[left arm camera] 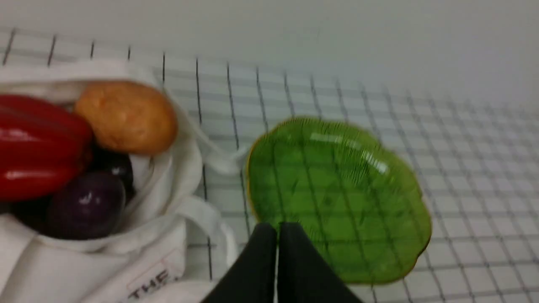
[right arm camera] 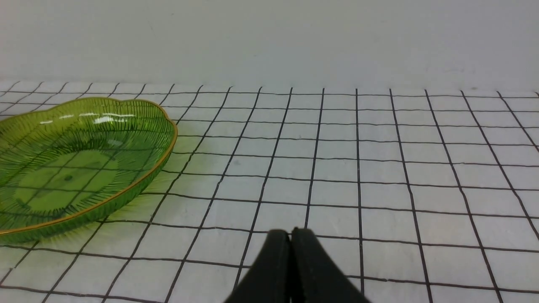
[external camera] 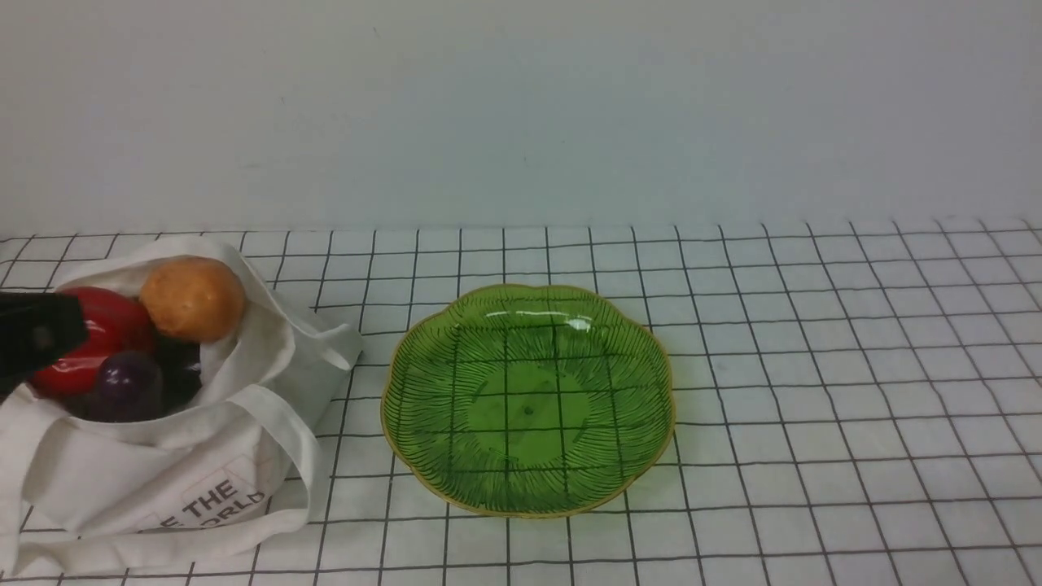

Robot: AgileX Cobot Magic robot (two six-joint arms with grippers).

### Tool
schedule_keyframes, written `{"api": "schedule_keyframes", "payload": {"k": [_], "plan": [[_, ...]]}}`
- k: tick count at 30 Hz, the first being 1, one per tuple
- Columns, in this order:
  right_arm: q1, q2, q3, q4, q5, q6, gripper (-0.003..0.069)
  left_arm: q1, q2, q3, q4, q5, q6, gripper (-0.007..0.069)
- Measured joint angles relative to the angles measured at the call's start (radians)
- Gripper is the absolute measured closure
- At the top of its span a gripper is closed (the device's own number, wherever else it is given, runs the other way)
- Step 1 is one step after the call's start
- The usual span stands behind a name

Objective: Take vegetables from bag on white checkered tablecloth place on plate.
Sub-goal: 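Reach into the cloth bag and grasp the potato inside with the left gripper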

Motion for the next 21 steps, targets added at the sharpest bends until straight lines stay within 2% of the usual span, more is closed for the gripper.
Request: {"api": "schedule_keyframes", "payload": {"k": [6, 14, 17, 21], "plan": [[0.0, 0.0, 0.0, 0.0, 0.0, 0.0, 0.0673, 0.0, 0.298, -0.253, 0.102, 0.18, -0.006, 0.0631], [0.0, 0.0, 0.0, 0.0, 0.0, 0.0, 0.0673, 0.0, 0.588, -0.51, 0.146, 0.297, -0.117, 0.0631], [0.0, 0.0, 0.0, 0.0, 0.0, 0.0, 0.0673, 0.007, 0.707, -0.6, 0.157, 0.342, -0.169, 0.0618], [0.0, 0.0, 0.0, 0.0, 0.0, 0.0, 0.0673, 0.035, 0.835, -0.69, 0.164, 0.353, -0.224, 0.056]]}}
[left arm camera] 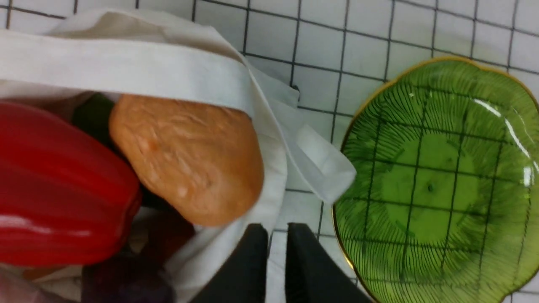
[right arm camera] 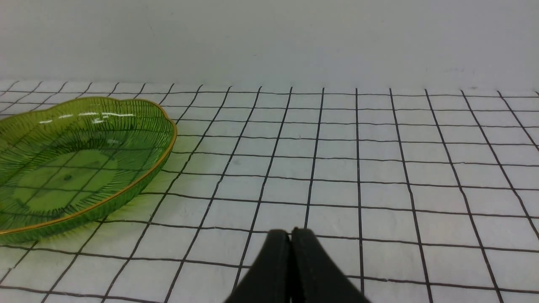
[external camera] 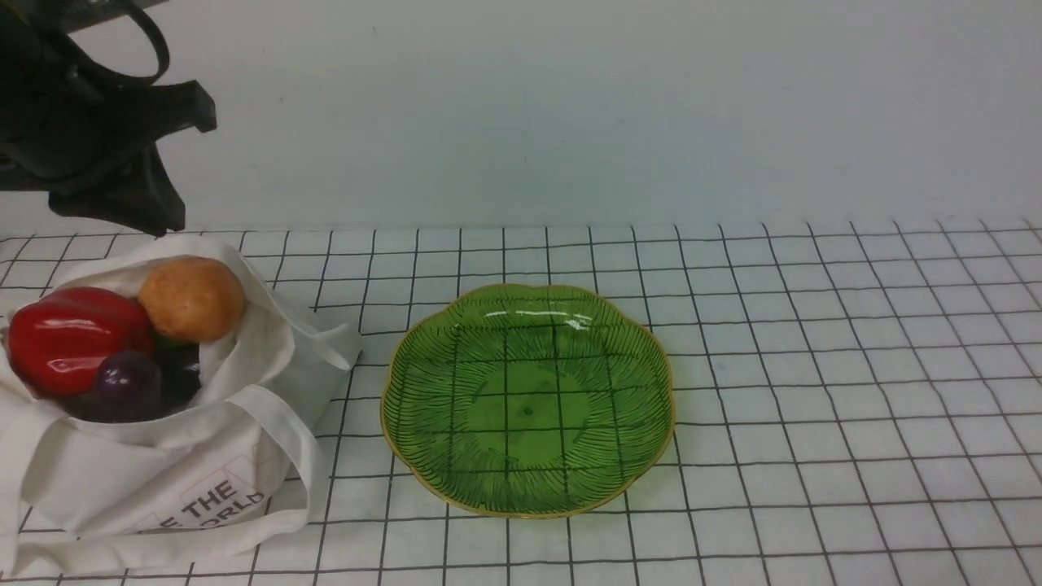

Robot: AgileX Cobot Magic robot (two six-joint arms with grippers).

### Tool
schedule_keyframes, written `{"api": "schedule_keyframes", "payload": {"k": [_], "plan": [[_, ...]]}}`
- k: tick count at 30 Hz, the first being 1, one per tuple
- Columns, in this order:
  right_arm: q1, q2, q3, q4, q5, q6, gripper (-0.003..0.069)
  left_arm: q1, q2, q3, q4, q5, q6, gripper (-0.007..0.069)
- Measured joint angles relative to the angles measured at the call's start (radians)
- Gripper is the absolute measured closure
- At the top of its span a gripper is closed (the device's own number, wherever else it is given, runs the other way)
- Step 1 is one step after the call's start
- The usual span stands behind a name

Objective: Take vegetables from bag on white checkered tablecloth place on plate.
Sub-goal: 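Reach into the cloth bag and grasp the potato inside with the left gripper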

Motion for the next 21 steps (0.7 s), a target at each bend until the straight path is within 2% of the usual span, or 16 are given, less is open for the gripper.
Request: {"api": "schedule_keyframes", "payload": {"k": [4, 6, 8, 10, 11, 14, 21], "plan": [[0.0, 0.0, 0.0, 0.0, 0.0, 0.0, 0.0673, 0.016, 0.077, -0.057, 0.012, 0.001, -0.016, 0.0434], [0.0, 0.0, 0.0, 0.0, 0.0, 0.0, 0.0673, 0.016, 0.102, -0.066, 0.012, 0.002, -0.018, 0.0325], [0.0, 0.0, 0.0, 0.0, 0.0, 0.0, 0.0673, 0.016, 0.112, -0.066, 0.011, 0.002, -0.025, 0.0261], [0.0, 0.0, 0.0, 0.0, 0.0, 0.0, 0.0673, 0.016, 0.138, -0.066, 0.013, 0.002, -0.047, 0.0117], [0.0, 0.0, 0.0, 0.0, 0.0, 0.0, 0.0673, 0.016, 0.14, -0.066, 0.013, 0.002, -0.05, 0.0106], [0.0, 0.0, 0.0, 0.0, 0.0, 0.0, 0.0673, 0.016, 0.18, -0.066, 0.016, 0.002, -0.082, -0.0031], [0.0, 0.0, 0.0, 0.0, 0.0, 0.0, 0.0673, 0.016, 0.238, -0.067, 0.045, 0.0, -0.09, -0.0058]]}}
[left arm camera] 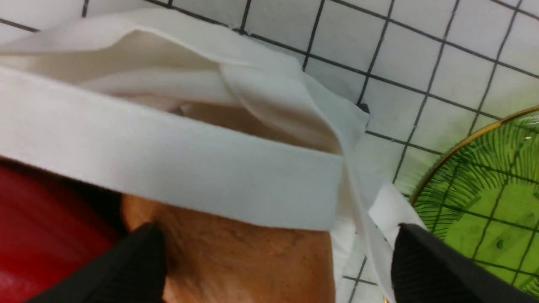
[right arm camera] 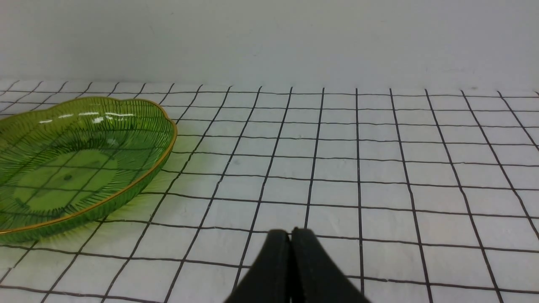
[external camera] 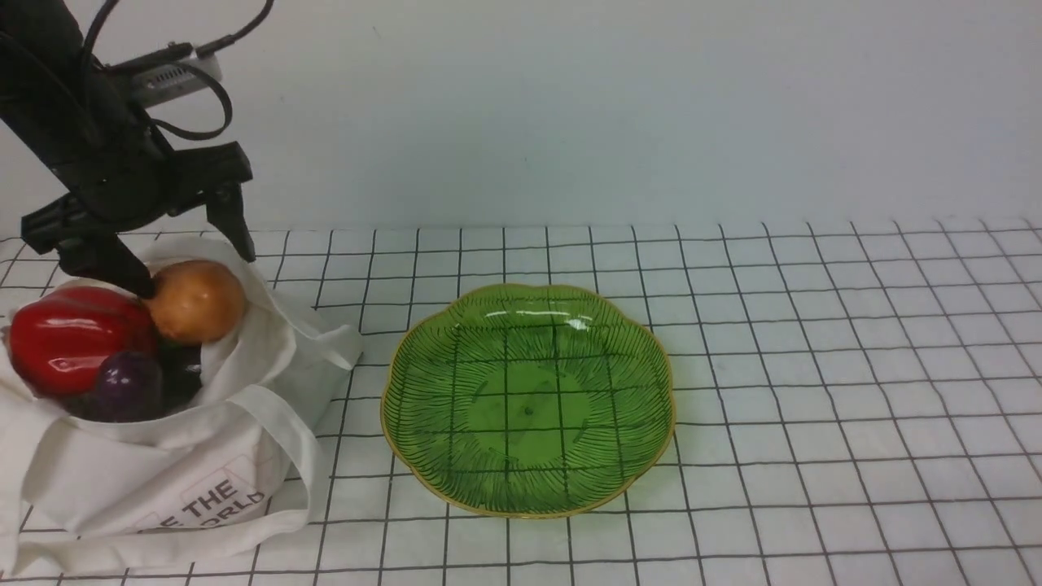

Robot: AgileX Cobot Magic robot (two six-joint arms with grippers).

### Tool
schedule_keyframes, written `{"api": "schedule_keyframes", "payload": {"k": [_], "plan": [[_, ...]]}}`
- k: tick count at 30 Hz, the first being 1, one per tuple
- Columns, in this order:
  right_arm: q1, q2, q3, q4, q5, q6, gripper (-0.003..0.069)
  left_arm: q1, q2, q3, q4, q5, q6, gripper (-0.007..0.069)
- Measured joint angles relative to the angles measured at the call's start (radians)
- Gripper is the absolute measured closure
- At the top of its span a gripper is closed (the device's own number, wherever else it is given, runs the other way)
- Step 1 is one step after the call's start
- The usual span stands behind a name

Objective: Take vegetables from bag on white checkered tablecloth place on plate.
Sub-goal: 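Reach into the cloth bag and grasp the potato inside with the left gripper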

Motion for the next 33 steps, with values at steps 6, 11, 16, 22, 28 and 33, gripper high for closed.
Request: {"api": "schedule_keyframes", "payload": {"k": [6, 11, 16, 22, 28, 33], "plan": [[0.0, 0.0, 0.0, 0.0, 0.0, 0.0, 0.0673, 0.0, 0.017, -0.001, 0.05, -0.002, 0.005, -0.0057], [0.0, 0.0, 0.0, 0.0, 0.0, 0.0, 0.0673, 0.0, 0.018, -0.001, 0.074, -0.002, 0.038, -0.0028], [0.0, 0.0, 0.0, 0.0, 0.0, 0.0, 0.0673, 0.0, 0.018, -0.001, 0.076, -0.002, 0.103, 0.0083], [0.0, 0.0, 0.0, 0.0, 0.0, 0.0, 0.0673, -0.019, 0.018, -0.001, 0.076, -0.002, 0.207, 0.0116], [0.0, 0.0, 0.0, 0.0, 0.0, 0.0, 0.0673, -0.071, 0.021, -0.001, 0.127, -0.002, 0.249, 0.0116], [0.0, 0.0, 0.0, 0.0, 0.0, 0.0, 0.0673, -0.089, 0.025, -0.001, 0.168, -0.002, 0.25, 0.0116]]}}
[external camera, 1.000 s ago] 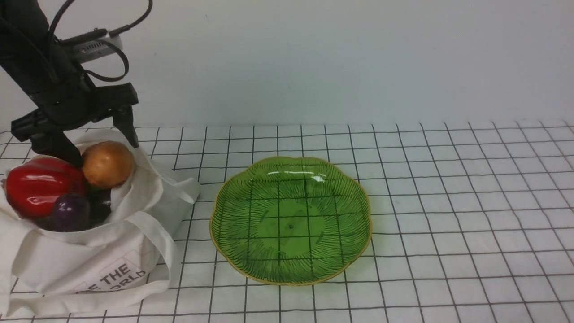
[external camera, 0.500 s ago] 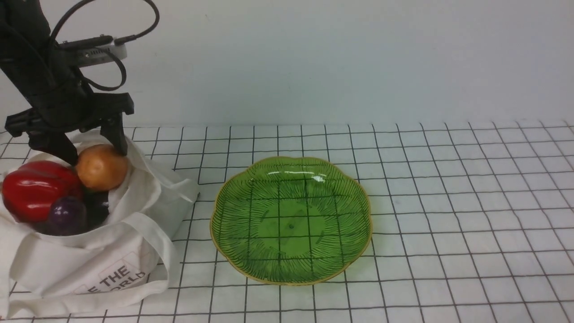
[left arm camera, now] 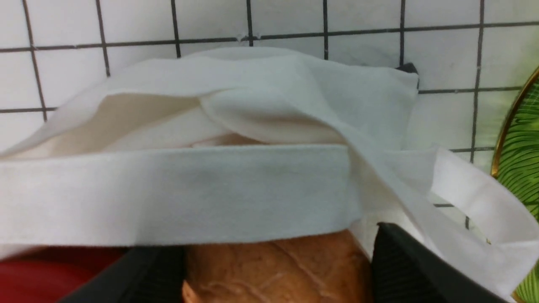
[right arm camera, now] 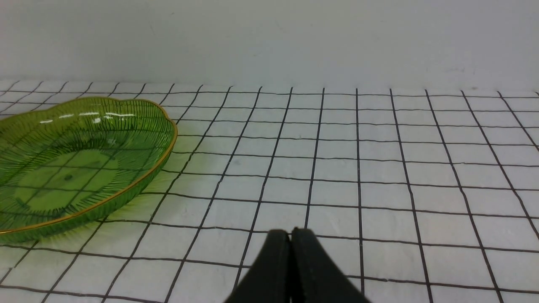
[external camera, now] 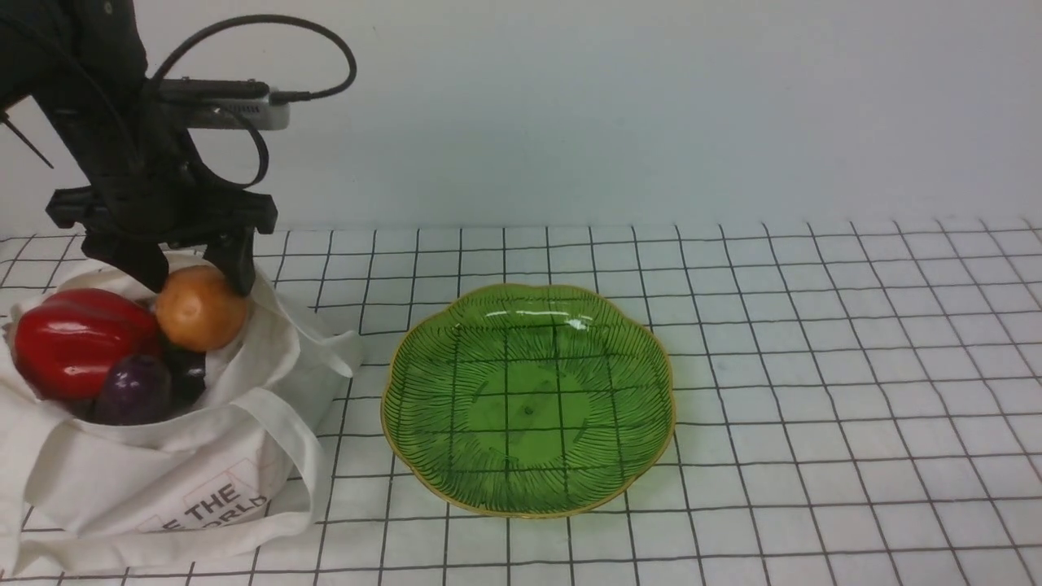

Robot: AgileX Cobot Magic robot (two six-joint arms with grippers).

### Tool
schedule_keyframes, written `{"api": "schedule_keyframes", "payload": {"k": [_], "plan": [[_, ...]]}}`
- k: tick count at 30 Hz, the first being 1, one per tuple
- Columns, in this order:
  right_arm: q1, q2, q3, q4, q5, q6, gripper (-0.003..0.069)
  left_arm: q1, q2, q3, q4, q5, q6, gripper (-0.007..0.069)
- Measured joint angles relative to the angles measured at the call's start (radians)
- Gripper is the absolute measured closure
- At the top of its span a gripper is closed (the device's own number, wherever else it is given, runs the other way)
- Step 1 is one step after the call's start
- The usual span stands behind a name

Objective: Take vegetables from bag on white checkered tablecloth place on plate.
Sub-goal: 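Reach into the cloth bag and grasp the potato inside with the left gripper, then take the potato out of the bag and place it on the plate with the left gripper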

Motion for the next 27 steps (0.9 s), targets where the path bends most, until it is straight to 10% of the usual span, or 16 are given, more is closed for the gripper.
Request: {"api": "schedule_keyframes", "payload": {"k": [27], "plan": [[0.0, 0.0, 0.0, 0.0, 0.0, 0.0, 0.0673, -0.002, -0.344, 0.163, -0.081, 0.009, 0.007, 0.0118]]}}
